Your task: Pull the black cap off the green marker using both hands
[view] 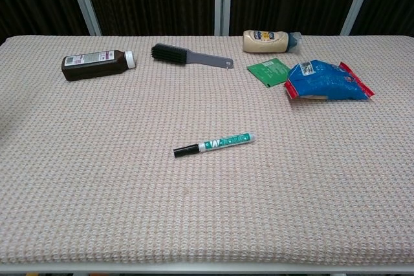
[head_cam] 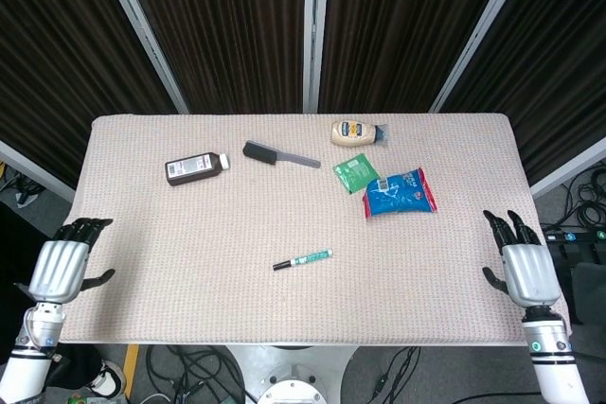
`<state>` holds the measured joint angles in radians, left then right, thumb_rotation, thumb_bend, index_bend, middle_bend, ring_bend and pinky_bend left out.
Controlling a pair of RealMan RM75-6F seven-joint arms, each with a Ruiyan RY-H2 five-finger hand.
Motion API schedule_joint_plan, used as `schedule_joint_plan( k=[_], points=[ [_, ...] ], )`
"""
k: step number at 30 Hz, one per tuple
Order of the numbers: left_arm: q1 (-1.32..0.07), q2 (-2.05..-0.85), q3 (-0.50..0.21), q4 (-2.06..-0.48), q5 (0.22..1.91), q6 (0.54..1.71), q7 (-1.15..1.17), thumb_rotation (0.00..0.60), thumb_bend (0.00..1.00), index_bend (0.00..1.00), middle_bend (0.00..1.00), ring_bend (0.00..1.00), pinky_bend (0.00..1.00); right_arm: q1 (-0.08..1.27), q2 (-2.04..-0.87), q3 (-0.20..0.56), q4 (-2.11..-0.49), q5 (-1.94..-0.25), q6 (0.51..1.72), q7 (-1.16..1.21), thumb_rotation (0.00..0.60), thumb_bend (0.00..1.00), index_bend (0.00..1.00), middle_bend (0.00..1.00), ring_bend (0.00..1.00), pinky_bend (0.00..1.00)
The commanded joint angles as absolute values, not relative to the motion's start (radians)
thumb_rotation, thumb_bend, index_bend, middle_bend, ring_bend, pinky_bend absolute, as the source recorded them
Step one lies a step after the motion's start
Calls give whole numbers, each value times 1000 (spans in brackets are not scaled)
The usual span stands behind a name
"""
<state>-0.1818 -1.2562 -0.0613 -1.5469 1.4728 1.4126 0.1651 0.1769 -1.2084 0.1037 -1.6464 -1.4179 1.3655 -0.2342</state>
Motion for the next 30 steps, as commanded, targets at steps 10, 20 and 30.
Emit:
schedule_joint_plan(
  k=[10, 20, 30],
  points=[
    [-191, -1257, -61, -1551, 1467, 1400, 161, 600, 112, 198, 249, 202, 282, 234, -1241, 106, -1670, -1412, 1299, -271, 600, 101, 97, 225, 85, 225],
    [-201, -1268, -61, -1552, 1453, 1380, 164, 600, 112, 198, 249, 202, 284, 319, -1275, 143, -1695, -1380, 1222, -342, 600, 102, 117, 264, 130, 246],
    [-213, -1263, -61, -1588, 1462, 1373, 171, 600, 111, 198, 249, 202, 285, 456, -1413, 191, -1651, -1326, 1128, -507, 600, 139, 292, 408, 355, 519]
  ],
)
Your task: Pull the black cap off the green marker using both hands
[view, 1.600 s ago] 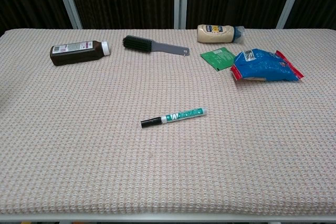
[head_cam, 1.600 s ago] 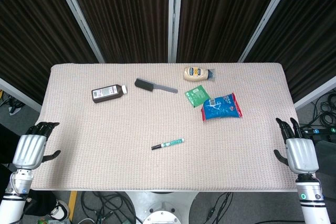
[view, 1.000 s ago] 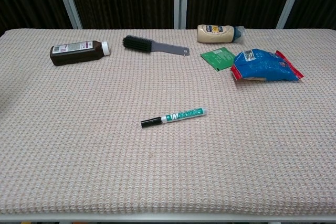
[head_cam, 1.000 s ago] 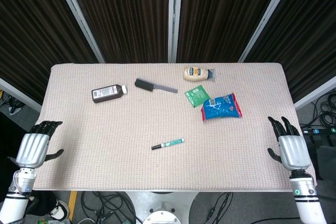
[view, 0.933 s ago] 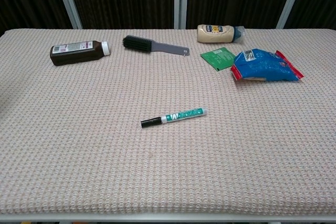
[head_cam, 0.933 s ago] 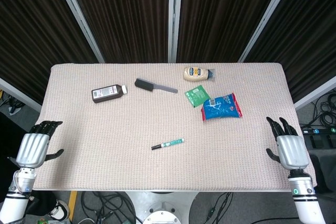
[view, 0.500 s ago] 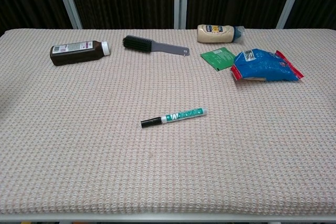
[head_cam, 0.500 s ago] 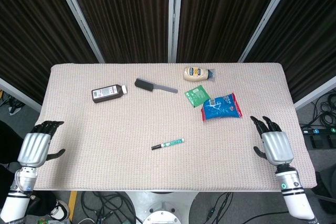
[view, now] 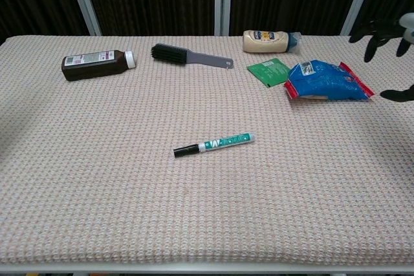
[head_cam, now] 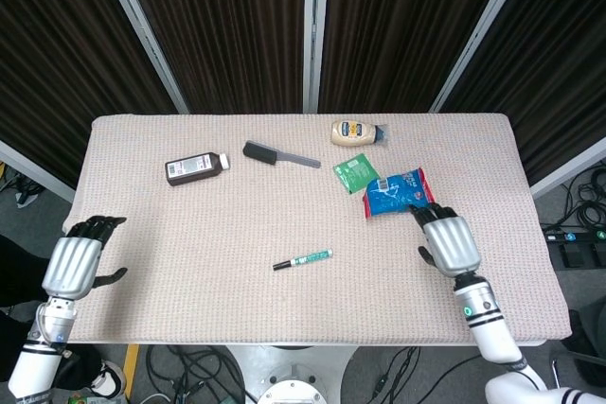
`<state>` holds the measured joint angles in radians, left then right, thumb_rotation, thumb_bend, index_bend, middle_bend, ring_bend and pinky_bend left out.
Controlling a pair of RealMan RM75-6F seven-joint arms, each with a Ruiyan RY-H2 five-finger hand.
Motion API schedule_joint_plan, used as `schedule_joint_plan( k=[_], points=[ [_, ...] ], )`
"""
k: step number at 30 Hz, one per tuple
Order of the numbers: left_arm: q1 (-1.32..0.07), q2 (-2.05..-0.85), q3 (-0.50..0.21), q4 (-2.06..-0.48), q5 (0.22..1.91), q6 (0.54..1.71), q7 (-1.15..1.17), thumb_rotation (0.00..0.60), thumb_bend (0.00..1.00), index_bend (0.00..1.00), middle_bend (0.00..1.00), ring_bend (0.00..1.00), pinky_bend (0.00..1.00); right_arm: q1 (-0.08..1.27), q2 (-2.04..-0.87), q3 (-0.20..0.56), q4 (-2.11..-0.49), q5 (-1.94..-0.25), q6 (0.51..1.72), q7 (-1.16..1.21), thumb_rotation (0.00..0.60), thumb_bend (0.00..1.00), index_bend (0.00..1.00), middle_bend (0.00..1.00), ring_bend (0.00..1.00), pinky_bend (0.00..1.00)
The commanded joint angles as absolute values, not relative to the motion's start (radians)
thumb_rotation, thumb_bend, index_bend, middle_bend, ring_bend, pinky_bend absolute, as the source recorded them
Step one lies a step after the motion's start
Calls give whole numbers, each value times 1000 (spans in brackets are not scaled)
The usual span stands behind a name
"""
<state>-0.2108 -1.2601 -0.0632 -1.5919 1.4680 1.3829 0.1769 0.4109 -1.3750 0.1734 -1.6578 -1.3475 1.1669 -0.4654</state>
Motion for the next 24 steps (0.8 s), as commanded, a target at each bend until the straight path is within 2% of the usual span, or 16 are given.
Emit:
schedule_joint_plan(
  k=[1, 6, 17, 24],
  points=[
    [-215, -1264, -60, -1585, 1459, 1368, 170, 600, 112, 198, 249, 202, 285, 469, -1423, 194, -1650, -1321, 1118, -522, 600, 145, 305, 415, 384, 549],
    [-219, -1270, -56, -1572, 1447, 1348, 164, 600, 112, 198, 249, 202, 287, 532, -1473, 202, -1649, -1281, 1067, -606, 600, 158, 342, 422, 494, 632],
    [-235, -1286, -50, -1558, 1438, 1315, 155, 600, 112, 198, 249, 202, 289, 650, -1601, 175, -1596, -1220, 976, -726, 600, 173, 418, 425, 495, 634],
    [-253, -1302, -48, -1548, 1440, 1292, 159, 600, 112, 198, 249, 202, 290, 685, -1691, 168, -1546, -1176, 990, -778, 600, 171, 444, 447, 504, 646]
  ],
)
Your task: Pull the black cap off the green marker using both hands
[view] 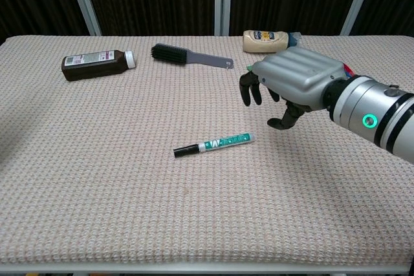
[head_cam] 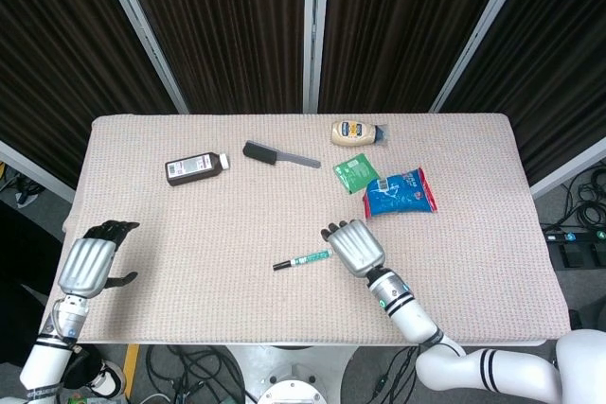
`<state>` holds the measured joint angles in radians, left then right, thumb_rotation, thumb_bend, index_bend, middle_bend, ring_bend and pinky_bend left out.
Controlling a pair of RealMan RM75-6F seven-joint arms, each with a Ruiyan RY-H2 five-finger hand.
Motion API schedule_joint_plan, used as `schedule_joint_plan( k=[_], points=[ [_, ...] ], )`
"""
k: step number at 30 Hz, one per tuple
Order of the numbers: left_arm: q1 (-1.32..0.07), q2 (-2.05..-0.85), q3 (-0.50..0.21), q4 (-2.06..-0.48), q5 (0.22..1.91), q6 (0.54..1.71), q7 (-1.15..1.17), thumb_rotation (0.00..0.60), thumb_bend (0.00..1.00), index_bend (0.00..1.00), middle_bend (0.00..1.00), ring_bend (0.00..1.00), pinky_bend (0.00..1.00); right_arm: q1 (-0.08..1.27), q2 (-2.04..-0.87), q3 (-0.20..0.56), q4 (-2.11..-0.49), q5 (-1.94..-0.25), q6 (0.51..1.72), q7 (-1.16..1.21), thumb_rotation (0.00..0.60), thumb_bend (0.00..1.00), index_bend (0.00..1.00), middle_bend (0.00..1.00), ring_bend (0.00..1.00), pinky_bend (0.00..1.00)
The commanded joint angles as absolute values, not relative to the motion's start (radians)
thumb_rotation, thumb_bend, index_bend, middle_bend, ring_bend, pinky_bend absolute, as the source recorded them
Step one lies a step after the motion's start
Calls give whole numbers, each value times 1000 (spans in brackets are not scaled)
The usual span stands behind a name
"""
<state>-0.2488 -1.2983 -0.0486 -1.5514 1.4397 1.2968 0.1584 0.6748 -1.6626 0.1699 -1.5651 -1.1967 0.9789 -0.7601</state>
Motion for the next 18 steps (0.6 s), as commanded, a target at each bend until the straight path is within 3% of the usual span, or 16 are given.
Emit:
schedule_joint_plan(
  k=[1, 18],
  points=[
    [-255, -1304, -47, -1546, 1438, 1288, 158, 600, 112, 198, 249, 202, 290, 688, -1709, 169, -1537, -1165, 994, -780, 600, 171, 448, 451, 506, 648],
    [-260, -1319, -34, -1511, 1434, 1271, 128, 600, 112, 198, 249, 202, 291, 744, -1821, 143, -1434, -1096, 979, -814, 600, 167, 492, 478, 505, 649]
  ],
)
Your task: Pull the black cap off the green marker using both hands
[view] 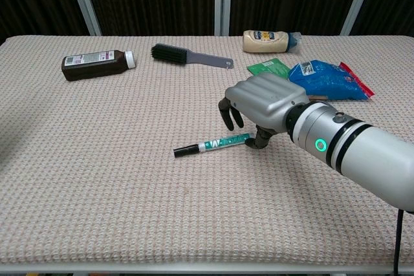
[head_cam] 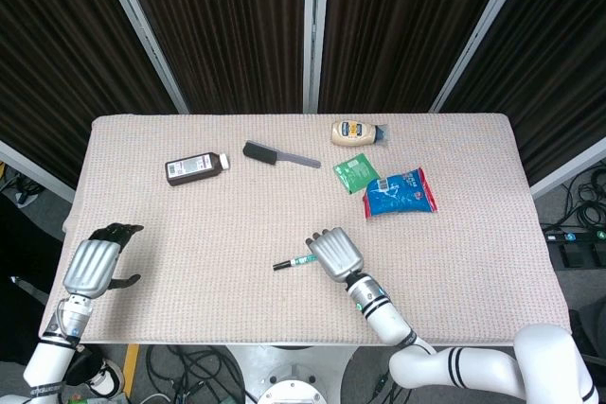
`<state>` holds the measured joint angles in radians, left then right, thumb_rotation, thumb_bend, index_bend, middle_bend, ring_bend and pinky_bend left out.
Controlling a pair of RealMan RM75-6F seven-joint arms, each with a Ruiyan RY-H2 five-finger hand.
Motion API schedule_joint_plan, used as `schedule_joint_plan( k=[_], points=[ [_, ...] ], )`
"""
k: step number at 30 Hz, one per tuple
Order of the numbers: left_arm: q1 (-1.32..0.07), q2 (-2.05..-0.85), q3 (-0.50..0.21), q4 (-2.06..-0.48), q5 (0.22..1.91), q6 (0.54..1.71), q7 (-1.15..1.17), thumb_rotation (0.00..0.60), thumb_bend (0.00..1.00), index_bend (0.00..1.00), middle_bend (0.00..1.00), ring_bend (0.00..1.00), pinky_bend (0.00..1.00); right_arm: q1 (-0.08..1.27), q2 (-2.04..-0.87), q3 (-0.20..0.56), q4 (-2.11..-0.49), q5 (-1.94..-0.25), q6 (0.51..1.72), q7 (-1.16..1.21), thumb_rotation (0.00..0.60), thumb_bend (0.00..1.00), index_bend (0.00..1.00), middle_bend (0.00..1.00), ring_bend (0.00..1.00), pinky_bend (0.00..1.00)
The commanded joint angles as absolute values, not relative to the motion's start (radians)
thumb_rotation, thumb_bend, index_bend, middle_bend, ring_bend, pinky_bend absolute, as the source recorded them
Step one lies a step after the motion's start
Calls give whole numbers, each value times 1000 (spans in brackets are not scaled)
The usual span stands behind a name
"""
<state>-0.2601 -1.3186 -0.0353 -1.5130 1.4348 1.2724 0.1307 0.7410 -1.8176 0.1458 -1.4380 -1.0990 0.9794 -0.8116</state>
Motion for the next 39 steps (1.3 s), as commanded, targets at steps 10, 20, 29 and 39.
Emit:
schedule_joint_plan(
  k=[10, 20, 29, 39],
  points=[
    [-263, -1329, -28, -1494, 1430, 1259, 106, 600, 112, 199, 249, 202, 291, 772, -1852, 141, -1400, -1053, 967, -841, 600, 167, 495, 458, 517, 670],
    [-263, -1327, -25, -1489, 1431, 1255, 82, 600, 112, 199, 249, 202, 289, 795, -1883, 144, -1366, -1023, 975, -858, 600, 199, 492, 470, 527, 682],
    [-264, -1332, -21, -1476, 1428, 1249, 73, 600, 112, 199, 249, 202, 290, 806, -1904, 146, -1338, -1007, 981, -861, 600, 212, 492, 479, 527, 682],
    [-262, -1338, -18, -1463, 1425, 1247, 70, 600, 112, 202, 249, 202, 290, 815, -1917, 140, -1320, -985, 977, -868, 600, 217, 486, 490, 527, 682]
  ],
)
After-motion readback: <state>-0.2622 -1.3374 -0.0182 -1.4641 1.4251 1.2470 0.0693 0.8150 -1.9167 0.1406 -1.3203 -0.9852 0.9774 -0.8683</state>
